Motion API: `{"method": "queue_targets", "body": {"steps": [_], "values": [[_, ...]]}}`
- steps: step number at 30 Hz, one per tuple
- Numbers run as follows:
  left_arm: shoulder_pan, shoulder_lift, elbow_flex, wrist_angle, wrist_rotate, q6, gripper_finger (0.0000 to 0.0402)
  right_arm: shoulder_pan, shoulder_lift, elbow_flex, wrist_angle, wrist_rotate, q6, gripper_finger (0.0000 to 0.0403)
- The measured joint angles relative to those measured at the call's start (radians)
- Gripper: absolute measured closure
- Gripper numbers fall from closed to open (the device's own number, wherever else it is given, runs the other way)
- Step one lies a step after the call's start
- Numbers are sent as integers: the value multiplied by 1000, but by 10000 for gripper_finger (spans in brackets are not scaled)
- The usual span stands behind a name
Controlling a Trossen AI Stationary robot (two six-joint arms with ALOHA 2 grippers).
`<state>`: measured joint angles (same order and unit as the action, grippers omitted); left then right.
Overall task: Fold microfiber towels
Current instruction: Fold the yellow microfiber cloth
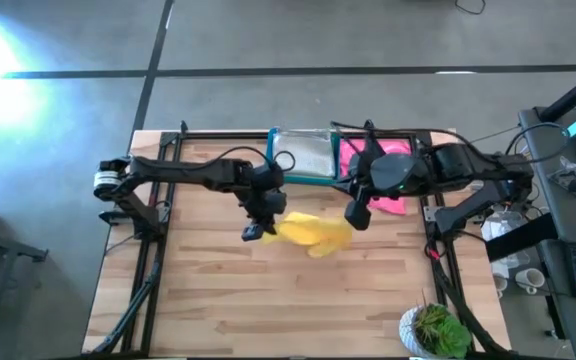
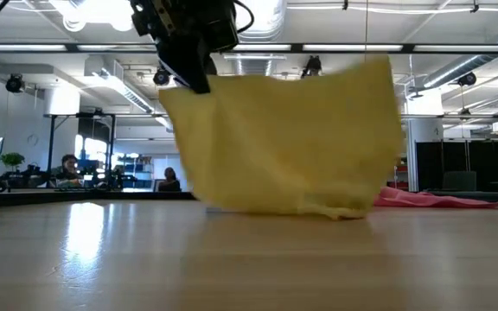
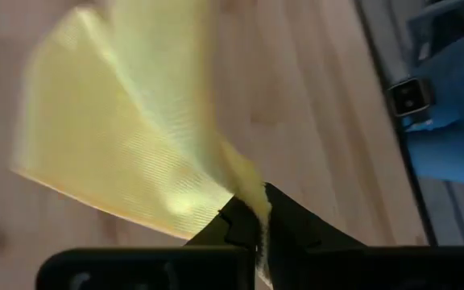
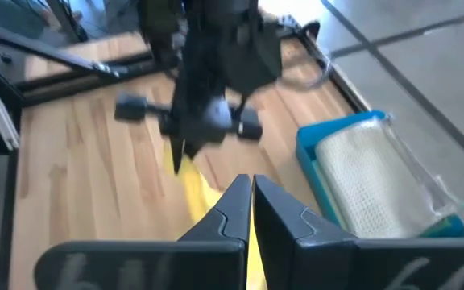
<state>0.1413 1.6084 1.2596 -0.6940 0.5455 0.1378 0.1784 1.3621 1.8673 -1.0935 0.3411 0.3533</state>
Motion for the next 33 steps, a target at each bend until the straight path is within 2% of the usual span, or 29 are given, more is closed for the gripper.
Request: {"method": "queue_targets", "body": {"steps": [3, 11, 16, 20, 25, 29, 33], "values": [[1, -29, 4, -44, -31, 0, 401, 7, 12, -52, 4, -1, 27, 394], [0, -95, 4, -79, -31, -1, 402, 6, 66, -147, 1, -8, 92, 394], [1, -111, 4, -142, -31, -2, 402, -3, 117, -158, 4, -107, 81, 389], [1, -114, 4, -173, -31, -2, 402, -13, 167, -165, 2, -157, 82, 361], [1, -114, 4, -186, -31, -1, 402, -20, 226, -165, -6, -205, 55, 308], [1, -114, 4, -187, -31, -1, 402, -31, 257, -172, -15, -210, -74, 270], [1, -114, 3, -192, -31, -1, 402, -75, 267, -184, -86, -177, -87, 252]]}}
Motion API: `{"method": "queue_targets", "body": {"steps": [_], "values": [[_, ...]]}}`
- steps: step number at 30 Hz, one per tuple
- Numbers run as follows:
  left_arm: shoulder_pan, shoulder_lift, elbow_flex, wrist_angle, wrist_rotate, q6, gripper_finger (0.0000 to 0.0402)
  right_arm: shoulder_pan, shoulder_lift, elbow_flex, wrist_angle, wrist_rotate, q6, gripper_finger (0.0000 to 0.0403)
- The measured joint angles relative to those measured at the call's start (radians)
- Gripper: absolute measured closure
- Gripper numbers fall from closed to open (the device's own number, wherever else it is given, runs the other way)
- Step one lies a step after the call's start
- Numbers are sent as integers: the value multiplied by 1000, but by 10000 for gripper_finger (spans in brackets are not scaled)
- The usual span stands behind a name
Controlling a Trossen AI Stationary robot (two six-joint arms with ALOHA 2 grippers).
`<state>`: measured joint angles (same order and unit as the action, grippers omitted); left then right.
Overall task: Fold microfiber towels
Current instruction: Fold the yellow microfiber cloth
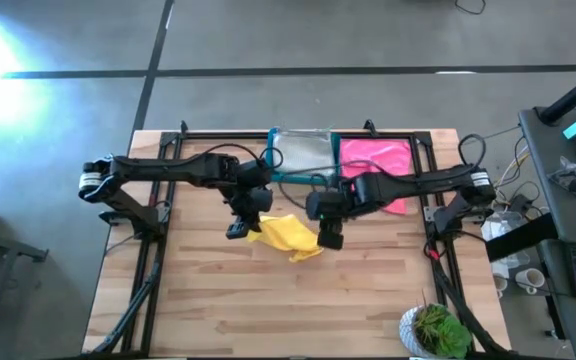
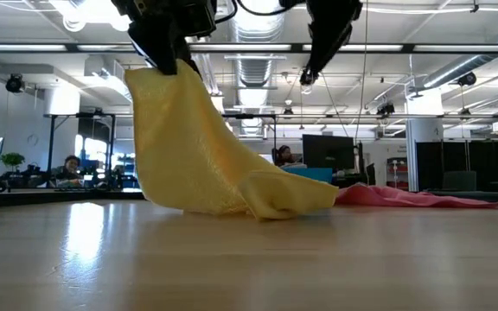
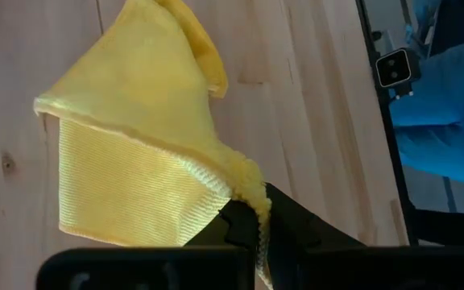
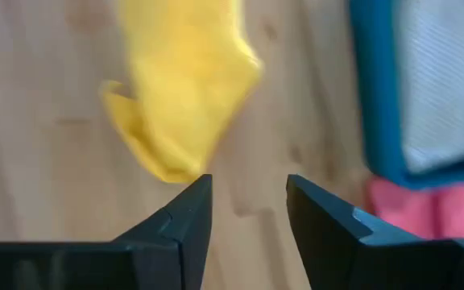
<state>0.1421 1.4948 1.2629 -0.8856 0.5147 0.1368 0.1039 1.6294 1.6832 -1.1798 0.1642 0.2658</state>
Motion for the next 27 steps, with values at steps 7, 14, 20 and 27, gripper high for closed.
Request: {"method": "queue_targets", "body": {"steps": [7, 14, 20, 27], "values": [[0, -2, -8, -121, 0, 2, 402, -112, -57, -78, 54, -67, -104, 260], [0, -2, -37, -175, 0, -43, 401, -220, -56, -224, 357, -342, -267, 272], [-1, 24, -52, -171, 1, -110, 401, -252, -3, -301, 532, -383, -356, 267], [-15, 76, -115, -170, 7, -210, 401, -277, 96, -320, 620, -388, -372, 261]]}}
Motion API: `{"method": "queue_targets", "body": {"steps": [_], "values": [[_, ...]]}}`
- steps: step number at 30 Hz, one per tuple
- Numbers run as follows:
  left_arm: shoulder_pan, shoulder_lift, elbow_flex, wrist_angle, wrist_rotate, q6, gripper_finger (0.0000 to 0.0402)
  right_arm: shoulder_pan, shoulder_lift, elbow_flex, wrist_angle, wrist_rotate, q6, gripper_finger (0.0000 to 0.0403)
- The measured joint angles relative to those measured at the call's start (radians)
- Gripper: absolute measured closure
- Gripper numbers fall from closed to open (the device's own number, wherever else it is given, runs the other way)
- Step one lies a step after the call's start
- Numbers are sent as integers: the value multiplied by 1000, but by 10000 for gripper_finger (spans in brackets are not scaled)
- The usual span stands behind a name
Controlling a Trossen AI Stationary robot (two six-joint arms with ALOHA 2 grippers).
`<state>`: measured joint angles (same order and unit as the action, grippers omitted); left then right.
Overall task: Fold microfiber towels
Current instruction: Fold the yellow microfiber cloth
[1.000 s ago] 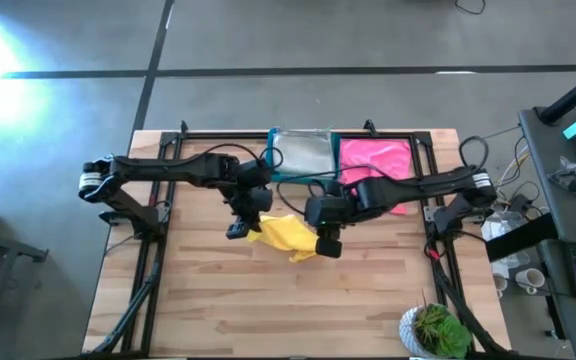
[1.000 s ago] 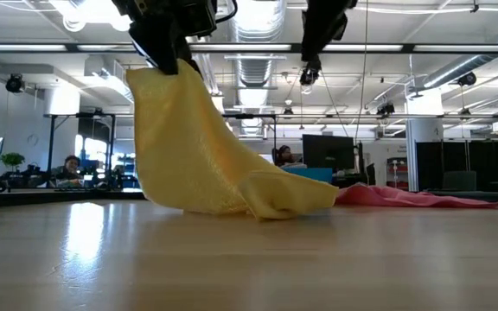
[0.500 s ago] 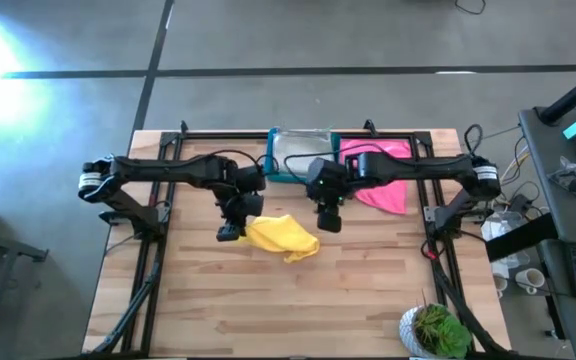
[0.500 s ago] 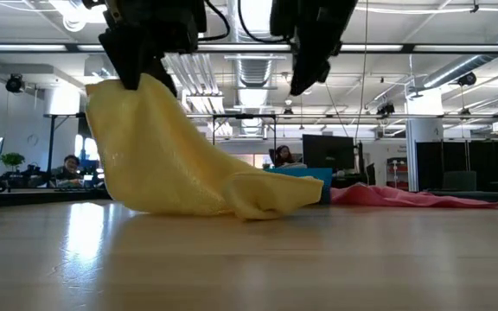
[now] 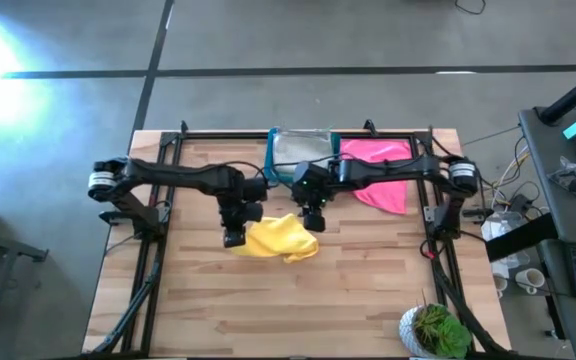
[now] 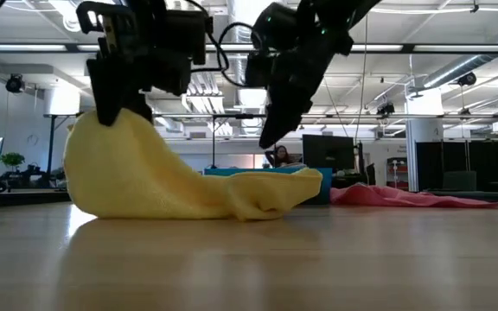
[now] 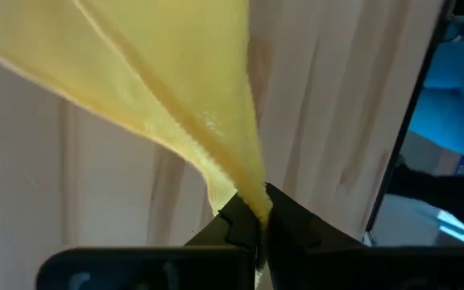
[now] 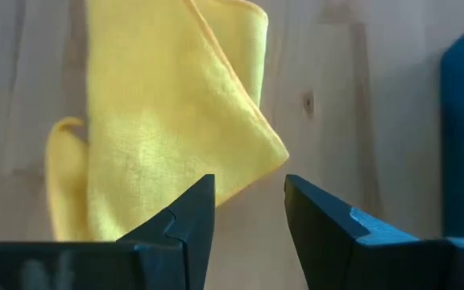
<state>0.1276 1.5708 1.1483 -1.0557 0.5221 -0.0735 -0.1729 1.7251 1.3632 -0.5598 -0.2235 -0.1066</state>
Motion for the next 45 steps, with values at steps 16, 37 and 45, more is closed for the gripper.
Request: {"method": "queue_targets", "body": {"steps": [16, 37, 45], "values": [[-18, 9, -43, 45, 2, -41, 401, -44, 184, 7, 207, -108, 306, 270], [-18, 9, -43, 56, 1, -1, 401, -58, 240, 6, 198, -170, 398, 308], [-18, 9, -43, 62, 1, 10, 401, -53, 240, 5, 199, -173, 396, 339]]}}
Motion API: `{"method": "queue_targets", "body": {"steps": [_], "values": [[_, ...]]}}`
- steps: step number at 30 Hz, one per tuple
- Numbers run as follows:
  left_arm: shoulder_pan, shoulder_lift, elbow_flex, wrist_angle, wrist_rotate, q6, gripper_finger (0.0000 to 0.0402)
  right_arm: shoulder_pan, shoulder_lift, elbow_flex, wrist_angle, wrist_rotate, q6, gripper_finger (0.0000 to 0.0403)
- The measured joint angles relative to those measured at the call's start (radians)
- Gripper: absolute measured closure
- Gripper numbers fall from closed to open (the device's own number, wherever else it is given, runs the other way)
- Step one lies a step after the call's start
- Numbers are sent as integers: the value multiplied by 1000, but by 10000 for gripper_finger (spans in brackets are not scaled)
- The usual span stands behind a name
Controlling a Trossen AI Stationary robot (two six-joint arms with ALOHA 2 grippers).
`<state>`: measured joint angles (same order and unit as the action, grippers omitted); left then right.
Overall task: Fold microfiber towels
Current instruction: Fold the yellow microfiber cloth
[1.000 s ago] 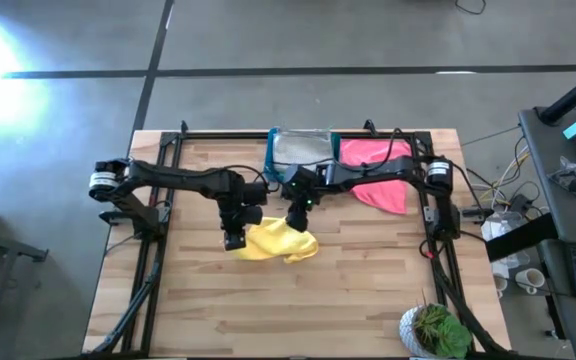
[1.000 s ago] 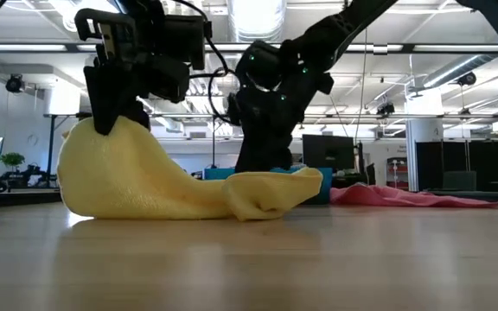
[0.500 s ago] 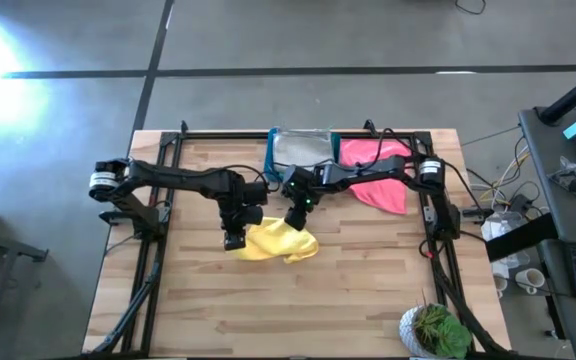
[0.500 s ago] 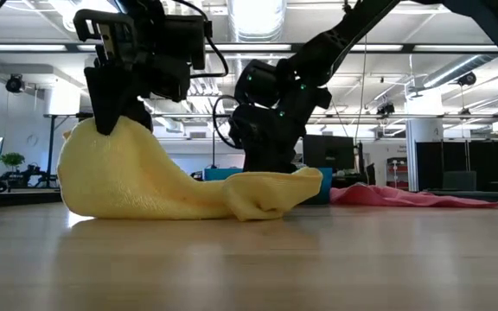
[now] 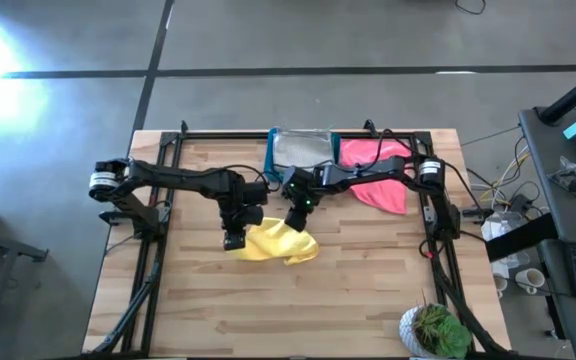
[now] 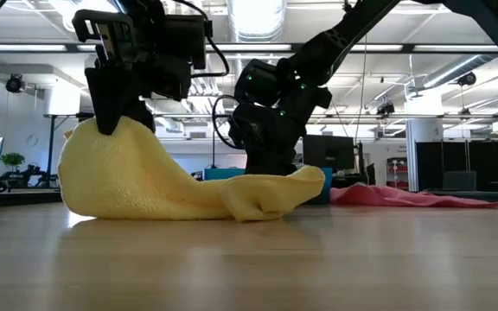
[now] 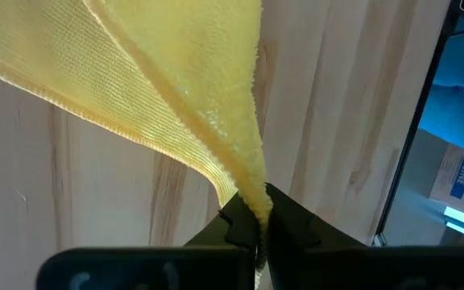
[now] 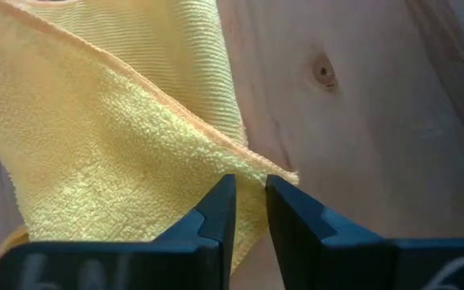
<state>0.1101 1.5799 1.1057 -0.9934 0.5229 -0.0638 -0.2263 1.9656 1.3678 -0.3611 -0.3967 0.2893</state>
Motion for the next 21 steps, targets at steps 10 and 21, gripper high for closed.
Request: {"method": "queue_targets", "body": {"steps": [10, 21], "values": [[1, 0, 1, 9, 0, 2, 401, 8, 0, -1, 0, 23, 2, 394], [1, -6, 3, -1, 0, -2, 401, 3, -58, 4, -74, 68, -69, 394]]}}
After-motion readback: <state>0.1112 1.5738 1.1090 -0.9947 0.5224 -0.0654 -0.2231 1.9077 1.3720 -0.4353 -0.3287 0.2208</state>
